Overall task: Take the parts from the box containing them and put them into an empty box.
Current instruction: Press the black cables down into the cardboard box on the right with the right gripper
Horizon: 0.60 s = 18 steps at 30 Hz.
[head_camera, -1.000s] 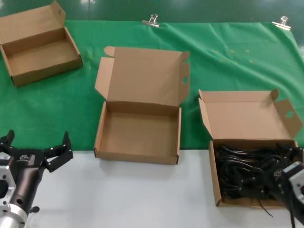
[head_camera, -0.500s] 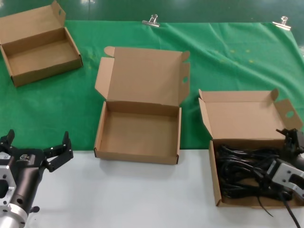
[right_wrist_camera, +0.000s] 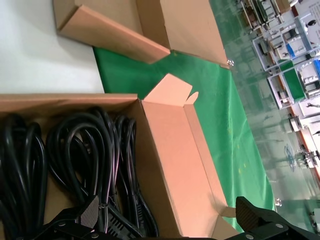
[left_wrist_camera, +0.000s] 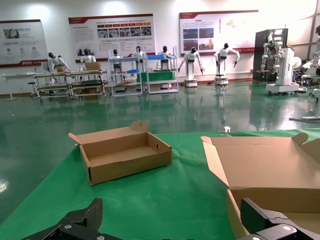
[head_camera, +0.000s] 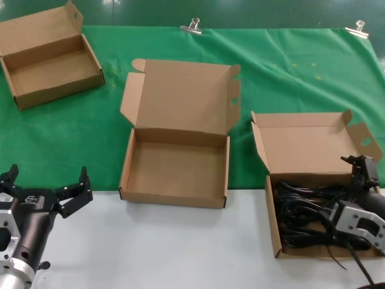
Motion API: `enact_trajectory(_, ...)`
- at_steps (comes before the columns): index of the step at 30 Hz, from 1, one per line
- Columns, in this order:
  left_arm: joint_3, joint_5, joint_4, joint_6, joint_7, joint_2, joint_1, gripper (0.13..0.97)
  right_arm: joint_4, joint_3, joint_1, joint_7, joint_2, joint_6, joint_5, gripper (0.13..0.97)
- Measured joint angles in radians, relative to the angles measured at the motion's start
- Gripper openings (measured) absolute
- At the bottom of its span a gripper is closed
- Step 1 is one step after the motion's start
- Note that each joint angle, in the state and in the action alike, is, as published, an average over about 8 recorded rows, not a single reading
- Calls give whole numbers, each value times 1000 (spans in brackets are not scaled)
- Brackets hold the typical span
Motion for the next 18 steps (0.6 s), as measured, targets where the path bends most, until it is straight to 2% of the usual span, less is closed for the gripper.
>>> enact_trajectory(9,0,0,0,0,0,0,0,966,68,0,-23,9,43,21,0,966)
enact_trajectory(18,0,0,0,0,0,0,0,966,48,0,-46,-3,47,11,0,966)
